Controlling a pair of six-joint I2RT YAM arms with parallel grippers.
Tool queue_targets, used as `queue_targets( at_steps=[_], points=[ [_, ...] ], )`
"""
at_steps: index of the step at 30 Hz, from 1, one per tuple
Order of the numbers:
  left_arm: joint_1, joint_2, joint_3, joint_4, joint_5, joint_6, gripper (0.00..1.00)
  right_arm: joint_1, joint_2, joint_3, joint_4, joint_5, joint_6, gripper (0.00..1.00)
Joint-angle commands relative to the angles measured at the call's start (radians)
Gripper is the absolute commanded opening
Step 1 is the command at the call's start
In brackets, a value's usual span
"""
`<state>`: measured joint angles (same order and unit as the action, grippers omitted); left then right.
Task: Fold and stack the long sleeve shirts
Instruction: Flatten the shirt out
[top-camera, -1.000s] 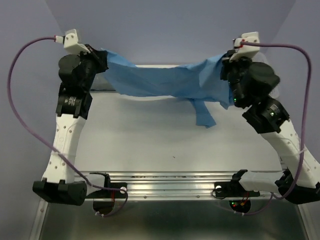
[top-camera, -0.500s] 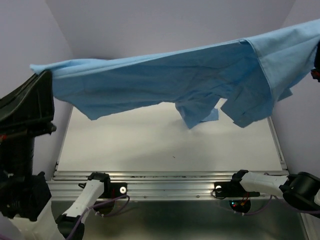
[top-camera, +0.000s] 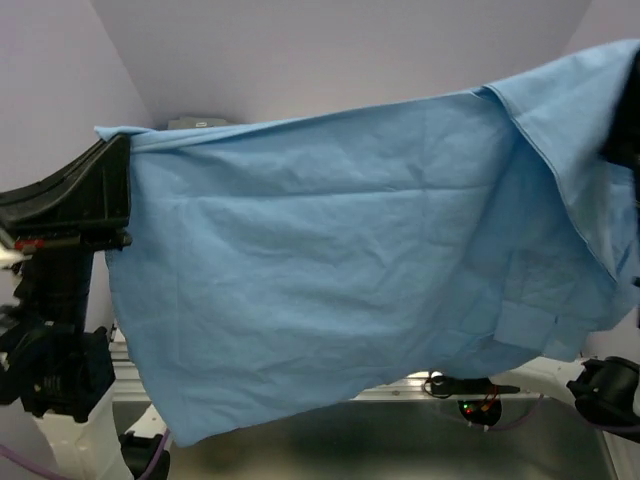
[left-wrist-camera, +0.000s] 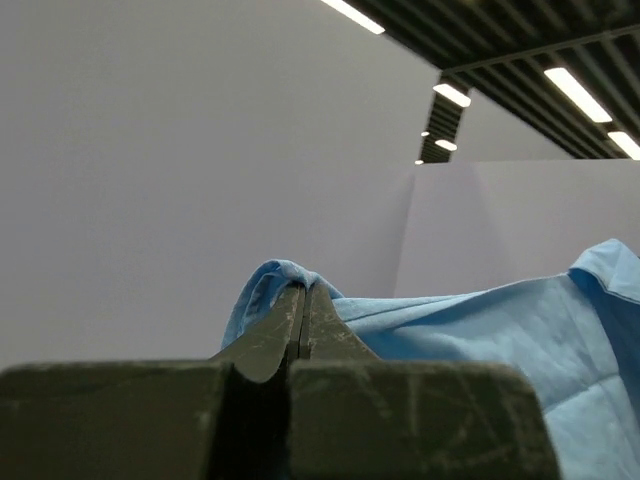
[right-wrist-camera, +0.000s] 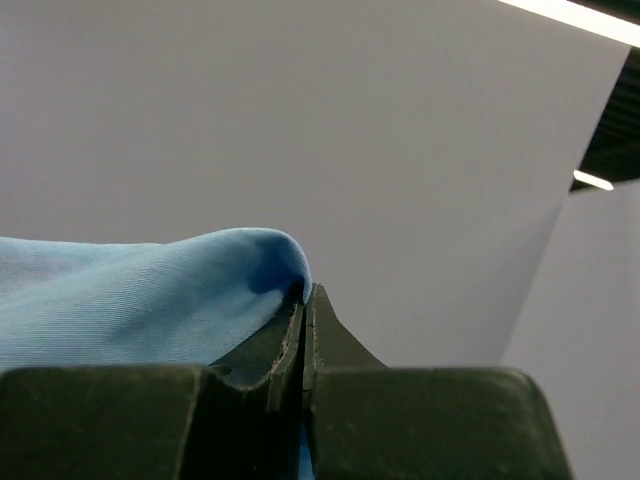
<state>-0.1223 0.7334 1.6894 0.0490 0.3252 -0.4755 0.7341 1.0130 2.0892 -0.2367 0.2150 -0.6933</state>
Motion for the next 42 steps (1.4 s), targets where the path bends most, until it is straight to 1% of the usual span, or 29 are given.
queue_targets(
  at_steps=[1,3,4,5,6,7,8,9,10,11,12,13,14,15,16,17,18,19,20,21,23,26,28,30,32,35,37,39,42],
  points=[
    [0.009,0.099,-0.155,0.028,-0.237,0.031,0.00,-0.004,0.162,-0.164,0.203,0.363,-0.244,0.01],
    [0.009,0.153,-0.229,0.044,-0.333,0.032,0.00,-0.004,0.202,-0.254,0.204,0.347,-0.232,0.01],
    [0.009,0.173,-0.294,0.043,-0.378,0.031,0.00,-0.034,0.208,-0.347,0.209,0.299,-0.195,0.01],
    [0.009,0.222,-0.325,0.042,-0.458,0.023,0.00,-0.065,0.219,-0.383,0.209,0.273,-0.158,0.01],
    [0.009,0.245,-0.359,0.038,-0.500,0.021,0.00,-0.114,0.246,-0.418,0.209,0.192,-0.108,0.01],
    [0.010,0.268,-0.423,0.040,-0.535,0.012,0.00,-0.234,0.265,-0.452,0.208,0.129,0.023,0.01],
    [0.010,0.315,-0.454,0.043,-0.576,0.006,0.00,-0.284,0.288,-0.528,0.208,0.057,0.069,0.03],
    [0.010,0.345,-0.485,0.063,-0.625,0.006,0.05,-0.317,0.362,-0.556,0.206,-0.022,0.107,0.04],
    [0.030,0.401,-0.544,0.089,-0.636,0.024,0.37,-0.347,0.462,-0.596,0.205,-0.051,0.136,0.04],
    [0.030,0.435,-0.545,0.084,-0.641,0.029,0.40,-0.348,0.463,-0.601,0.204,-0.051,0.136,0.05],
    [0.038,0.475,-0.547,0.066,-0.638,0.028,0.46,-0.361,0.569,-0.600,0.201,-0.074,0.144,0.05],
    [0.053,0.559,-0.522,0.042,-0.626,0.032,0.60,-0.378,0.617,-0.598,0.201,-0.095,0.152,0.06],
    [0.061,0.602,-0.502,0.010,-0.608,0.040,0.98,-0.389,0.662,-0.592,0.195,-0.130,0.159,0.06],
    [0.064,0.644,-0.476,-0.076,-0.612,0.035,0.99,-0.389,0.702,-0.569,0.188,-0.182,0.161,0.08],
    [0.067,0.709,-0.427,-0.122,-0.624,0.028,0.99,-0.401,0.766,-0.555,0.188,-0.199,0.167,0.21],
    [0.069,0.731,-0.407,-0.179,-0.653,0.022,0.99,-0.401,0.795,-0.540,0.185,-0.207,0.176,0.33],
    [0.069,0.744,-0.395,-0.189,-0.666,0.011,0.99,-0.401,0.824,-0.487,0.180,-0.227,0.190,0.46],
    [0.069,0.741,-0.392,-0.189,-0.669,0.014,0.99,-0.401,0.878,-0.447,0.137,-0.223,0.234,0.75],
    [0.069,0.732,-0.395,-0.183,-0.666,0.015,0.99,-0.401,0.904,-0.395,0.084,-0.235,0.251,0.86],
    [0.069,0.718,-0.399,-0.164,-0.661,0.015,0.99,-0.401,0.923,-0.346,0.039,-0.236,0.277,1.00],
    [0.069,0.666,-0.427,-0.141,-0.643,0.018,0.99,-0.401,0.935,-0.282,-0.028,-0.224,0.360,1.00],
    [0.067,0.594,-0.488,-0.095,-0.586,0.014,0.99,-0.401,0.877,-0.326,-0.091,-0.217,0.492,1.00],
    [0.066,0.565,-0.520,-0.084,-0.545,0.006,0.99,-0.401,0.791,-0.392,-0.111,-0.163,0.552,1.00],
    [0.061,0.528,-0.569,-0.089,-0.517,-0.009,0.99,-0.401,0.710,-0.512,-0.141,-0.082,0.743,1.00],
    [0.055,0.492,-0.629,-0.086,-0.491,-0.025,0.99,-0.401,0.662,-0.652,-0.148,-0.023,0.854,1.00],
    [0.049,0.465,-0.714,-0.081,-0.428,-0.055,0.99,-0.401,0.601,-0.772,-0.196,-0.010,0.923,1.00],
    [0.044,0.465,-0.779,-0.083,-0.405,-0.071,0.99,-0.401,0.572,-0.839,-0.199,-0.052,0.902,1.00],
    [0.043,0.468,-0.822,-0.081,-0.377,-0.095,0.99,-0.401,0.576,-0.883,-0.199,-0.045,0.905,1.00],
    [0.039,0.478,-0.884,-0.071,-0.331,-0.109,0.99,-0.401,0.616,-0.887,-0.200,0.013,0.896,1.00]
  ],
)
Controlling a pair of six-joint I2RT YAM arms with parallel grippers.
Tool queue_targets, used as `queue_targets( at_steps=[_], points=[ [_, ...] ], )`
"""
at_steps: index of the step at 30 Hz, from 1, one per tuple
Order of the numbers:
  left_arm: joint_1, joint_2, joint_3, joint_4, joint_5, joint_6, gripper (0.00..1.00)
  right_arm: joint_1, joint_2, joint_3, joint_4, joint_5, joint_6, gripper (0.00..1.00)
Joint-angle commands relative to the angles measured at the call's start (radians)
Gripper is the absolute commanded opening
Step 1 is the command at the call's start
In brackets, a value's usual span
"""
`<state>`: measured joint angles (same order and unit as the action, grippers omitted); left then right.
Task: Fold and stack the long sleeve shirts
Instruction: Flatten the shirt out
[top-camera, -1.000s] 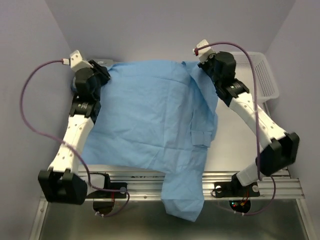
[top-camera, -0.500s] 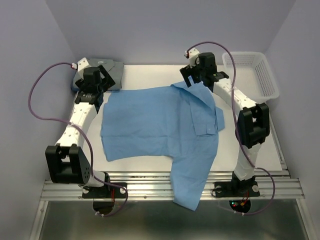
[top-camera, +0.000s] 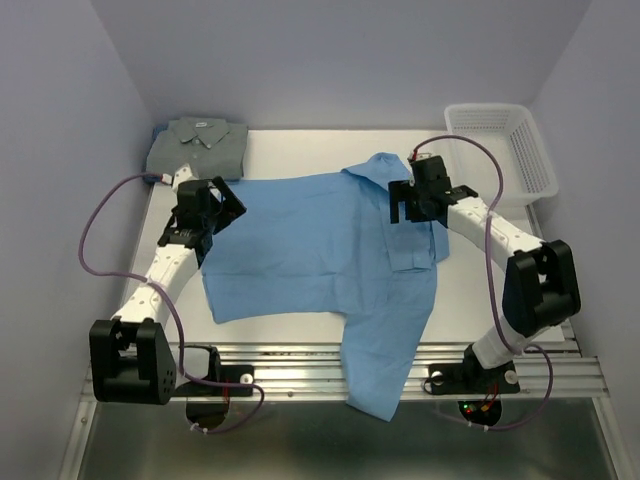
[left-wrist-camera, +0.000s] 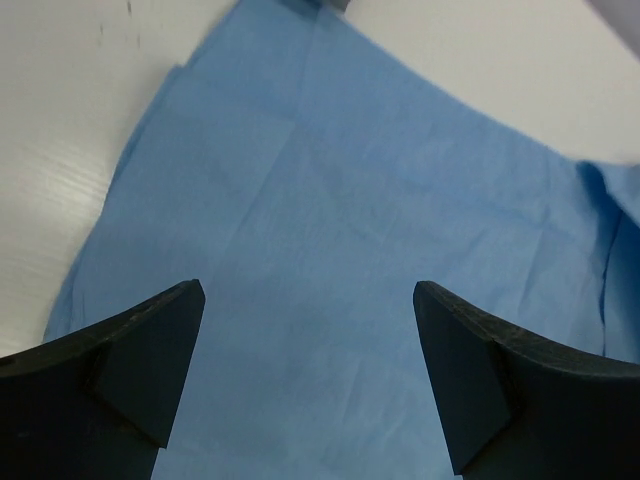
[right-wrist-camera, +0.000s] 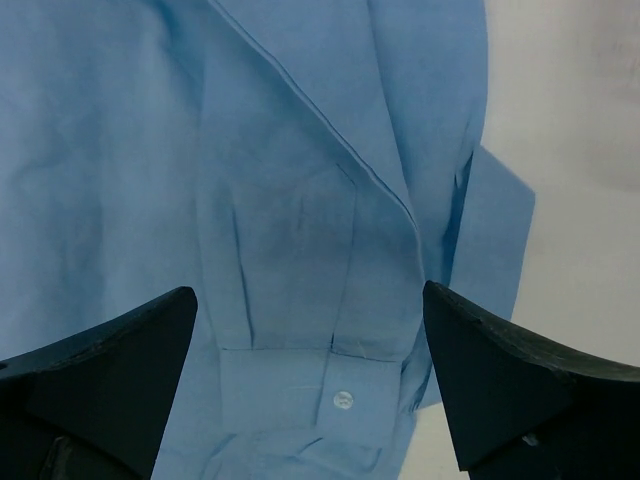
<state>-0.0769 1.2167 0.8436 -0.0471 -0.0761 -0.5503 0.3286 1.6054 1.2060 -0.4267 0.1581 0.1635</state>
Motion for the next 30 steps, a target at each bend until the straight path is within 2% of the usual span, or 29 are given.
queue_targets(
  at_steps=[1,7,8,10,11,12,13,15,17,21,24,25,28,30],
  points=[
    [-0.009,0.000,-0.058,0.027,0.070,-0.042,0.99,0.004,0.036,-0.002,-0.009,0.113,0.024,1.00],
    [-0.017,0.047,-0.107,0.039,0.072,-0.056,0.99,0.004,0.192,0.087,0.025,0.224,-0.010,0.98],
    [-0.017,0.055,-0.107,0.041,0.072,-0.056,0.99,0.004,0.212,0.101,0.031,0.230,-0.016,0.96],
    [-0.017,0.066,-0.107,0.041,0.070,-0.056,0.99,0.004,0.264,0.128,0.034,0.222,-0.030,0.85],
    [-0.017,0.076,-0.107,0.039,0.064,-0.054,0.99,0.004,0.278,0.145,0.035,0.224,-0.033,0.61],
    [-0.017,0.081,-0.106,0.039,0.061,-0.054,0.99,0.004,0.300,0.155,0.036,0.250,-0.035,0.43],
    [-0.017,0.092,-0.106,0.039,0.052,-0.054,0.99,0.004,0.304,0.168,0.037,0.265,-0.030,0.18],
    [-0.017,0.102,-0.107,0.039,0.049,-0.059,0.99,0.004,0.306,0.220,0.051,0.305,-0.039,0.06],
    [-0.017,0.124,-0.104,0.041,0.048,-0.060,0.99,0.004,0.298,0.301,0.071,0.340,-0.080,0.01],
    [-0.017,0.179,-0.101,0.039,0.042,-0.063,0.99,0.004,0.335,0.441,0.103,0.394,-0.168,0.01],
    [-0.017,0.219,-0.094,0.041,0.035,-0.066,0.99,0.004,0.405,0.533,0.221,0.362,-0.290,0.01],
    [-0.017,0.237,-0.086,0.041,0.033,-0.063,0.99,0.004,0.434,0.588,0.291,0.342,-0.371,0.01],
    [-0.017,0.257,-0.072,0.039,0.032,-0.062,0.99,-0.005,0.560,0.682,0.487,0.287,-0.471,0.03],
    [-0.017,0.273,-0.057,0.039,0.036,-0.060,0.99,-0.005,0.658,0.740,0.644,0.284,-0.570,0.07]
  ],
)
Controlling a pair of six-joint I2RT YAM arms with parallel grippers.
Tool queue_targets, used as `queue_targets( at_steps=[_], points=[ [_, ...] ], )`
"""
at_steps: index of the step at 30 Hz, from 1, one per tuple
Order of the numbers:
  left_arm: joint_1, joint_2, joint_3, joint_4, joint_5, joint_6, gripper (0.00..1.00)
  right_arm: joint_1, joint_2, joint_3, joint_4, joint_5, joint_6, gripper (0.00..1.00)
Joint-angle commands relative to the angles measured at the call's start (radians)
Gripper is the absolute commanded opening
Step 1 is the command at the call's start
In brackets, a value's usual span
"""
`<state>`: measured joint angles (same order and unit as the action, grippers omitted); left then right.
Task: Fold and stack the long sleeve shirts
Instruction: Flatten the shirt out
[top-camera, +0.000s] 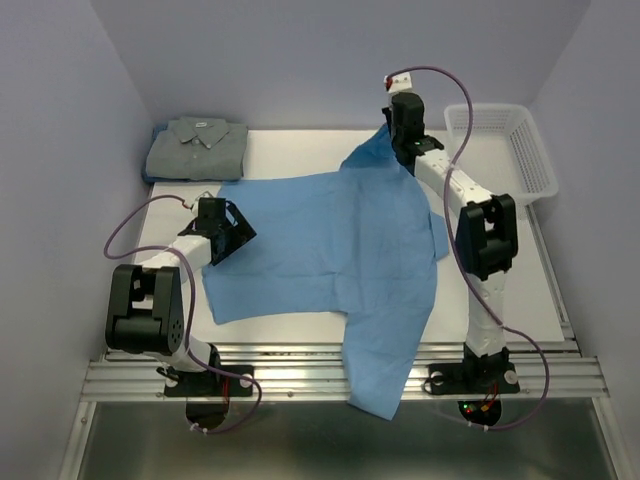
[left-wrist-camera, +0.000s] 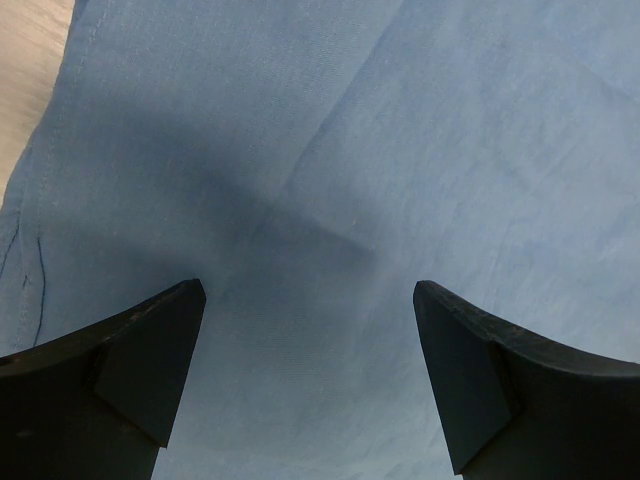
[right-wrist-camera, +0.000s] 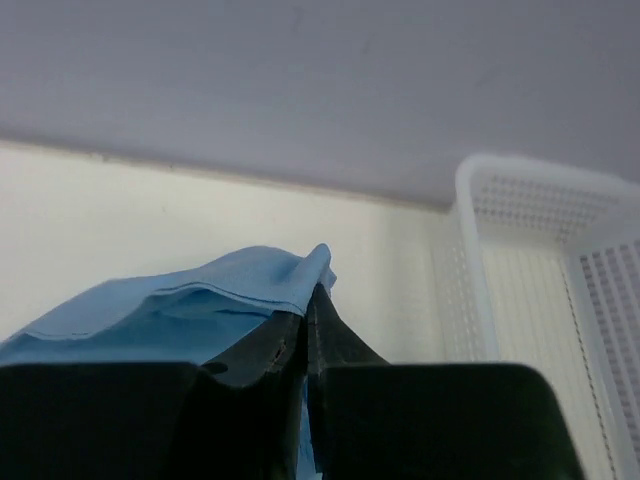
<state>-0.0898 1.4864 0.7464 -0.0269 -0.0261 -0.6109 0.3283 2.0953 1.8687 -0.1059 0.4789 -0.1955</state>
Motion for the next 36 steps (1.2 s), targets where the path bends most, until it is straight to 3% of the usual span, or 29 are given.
queue_targets(
  at_steps=[1,2,4,5,6,7,12,15,16,19,22,25,32,36],
  points=[
    [-0.004,0.008,0.042,0.021,-0.011,0.002,0.99,-0.015,0.210,0.122,0.377,-0.055,-0.232,0.12],
    [-0.004,0.011,0.050,0.019,-0.005,0.003,0.99,-0.015,0.253,0.244,0.377,-0.048,-0.255,0.21],
    [-0.004,0.009,0.053,0.019,-0.001,0.005,0.99,-0.015,0.333,0.326,0.376,-0.030,-0.274,0.35],
    [-0.005,0.003,0.051,0.019,-0.003,0.007,0.99,-0.015,0.333,0.337,0.373,-0.028,-0.268,0.70],
    [-0.005,-0.001,0.050,0.016,-0.006,0.008,0.99,-0.015,0.322,0.325,0.356,-0.031,-0.253,0.93],
    [-0.005,-0.012,0.047,0.016,-0.011,0.010,0.99,-0.015,0.281,0.311,0.292,-0.045,-0.208,1.00],
    [-0.005,-0.040,0.034,0.007,-0.020,0.016,0.99,-0.015,0.008,0.063,0.074,-0.140,-0.008,1.00],
    [-0.007,-0.048,0.022,0.008,-0.021,0.011,0.99,-0.015,-0.206,-0.208,-0.079,-0.181,0.216,1.00],
    [-0.007,-0.046,0.016,0.012,-0.015,0.013,0.99,-0.015,-0.252,-0.341,-0.106,-0.244,0.316,1.00],
    [-0.010,-0.037,0.013,0.015,-0.012,0.016,0.99,-0.015,-0.374,-0.512,-0.166,-0.411,0.444,1.00],
    [-0.016,-0.017,0.027,0.016,-0.003,0.023,0.99,-0.015,-0.409,-0.626,-0.233,-0.549,0.484,1.00],
    [-0.028,0.027,0.057,0.013,0.006,0.025,0.99,-0.015,-0.417,-0.704,-0.250,-0.565,0.525,1.00],
    [-0.048,0.155,0.129,0.004,0.022,0.026,0.99,-0.015,-0.328,-0.749,-0.255,-0.436,0.562,1.00],
    [-0.059,0.231,0.194,0.001,0.057,0.025,0.99,-0.096,-0.261,-0.734,-0.256,-0.430,0.571,1.00]
  ],
)
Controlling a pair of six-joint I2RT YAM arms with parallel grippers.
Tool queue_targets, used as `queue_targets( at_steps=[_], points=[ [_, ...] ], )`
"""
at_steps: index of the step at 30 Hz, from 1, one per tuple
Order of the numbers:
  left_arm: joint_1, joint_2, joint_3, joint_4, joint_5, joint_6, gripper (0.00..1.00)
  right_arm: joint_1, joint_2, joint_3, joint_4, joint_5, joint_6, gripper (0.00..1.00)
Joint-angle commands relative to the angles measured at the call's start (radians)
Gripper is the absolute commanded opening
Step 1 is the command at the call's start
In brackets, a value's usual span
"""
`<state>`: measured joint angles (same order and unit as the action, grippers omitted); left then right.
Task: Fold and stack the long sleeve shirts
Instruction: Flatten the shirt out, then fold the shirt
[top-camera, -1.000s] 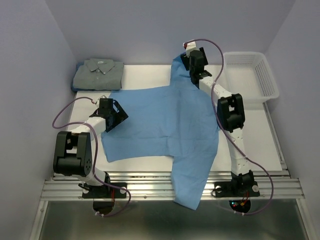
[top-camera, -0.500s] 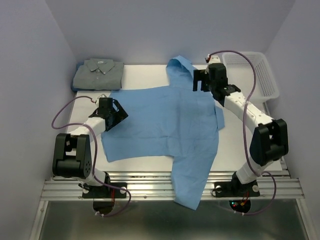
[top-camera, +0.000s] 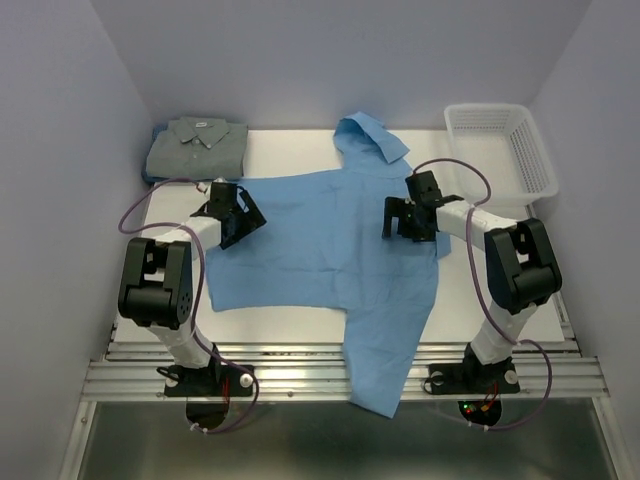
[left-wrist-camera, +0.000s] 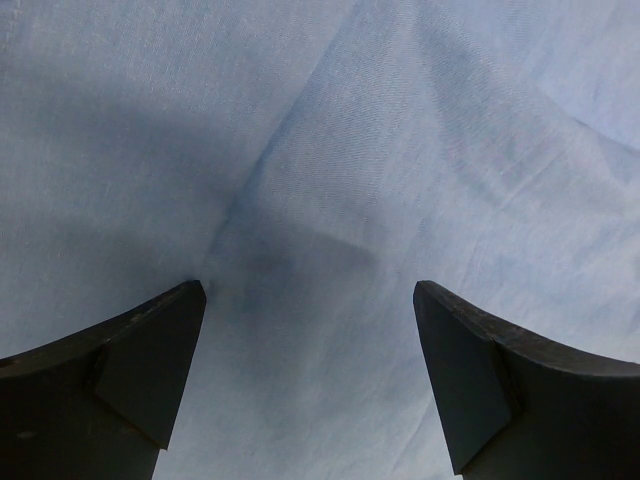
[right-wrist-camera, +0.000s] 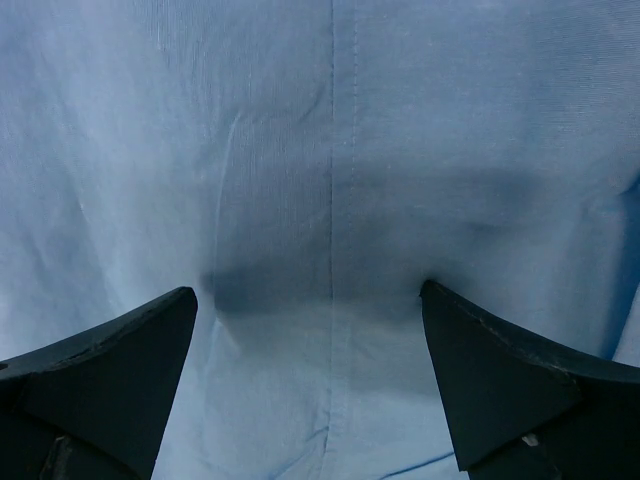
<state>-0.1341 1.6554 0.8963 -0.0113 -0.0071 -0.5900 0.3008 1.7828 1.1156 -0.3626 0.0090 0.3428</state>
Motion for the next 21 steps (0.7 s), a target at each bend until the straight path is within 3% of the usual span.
queue_targets(
  at_steps=[1,7,11,13,16,21],
  points=[
    [-0.016,0.096,0.077,-0.021,0.035,0.010,0.99,-0.086,0.064,0.023,-0.001,0.046,0.033,1.00],
    [-0.032,0.179,0.205,-0.096,0.033,0.021,0.99,-0.181,0.127,0.061,-0.010,0.094,-0.004,1.00],
    [-0.042,0.153,0.219,-0.127,0.070,0.016,0.99,-0.181,0.139,0.139,-0.035,0.060,-0.082,1.00],
    [-0.048,0.091,0.202,-0.139,0.085,0.016,0.99,-0.161,0.090,0.159,-0.052,0.002,-0.134,1.00],
    [-0.050,-0.032,0.188,-0.200,0.056,0.007,0.99,-0.074,0.008,0.177,-0.090,0.069,-0.185,1.00],
    [-0.047,-0.245,0.161,-0.494,-0.177,-0.049,0.99,0.047,-0.218,0.071,-0.182,0.138,-0.086,1.00]
  ],
)
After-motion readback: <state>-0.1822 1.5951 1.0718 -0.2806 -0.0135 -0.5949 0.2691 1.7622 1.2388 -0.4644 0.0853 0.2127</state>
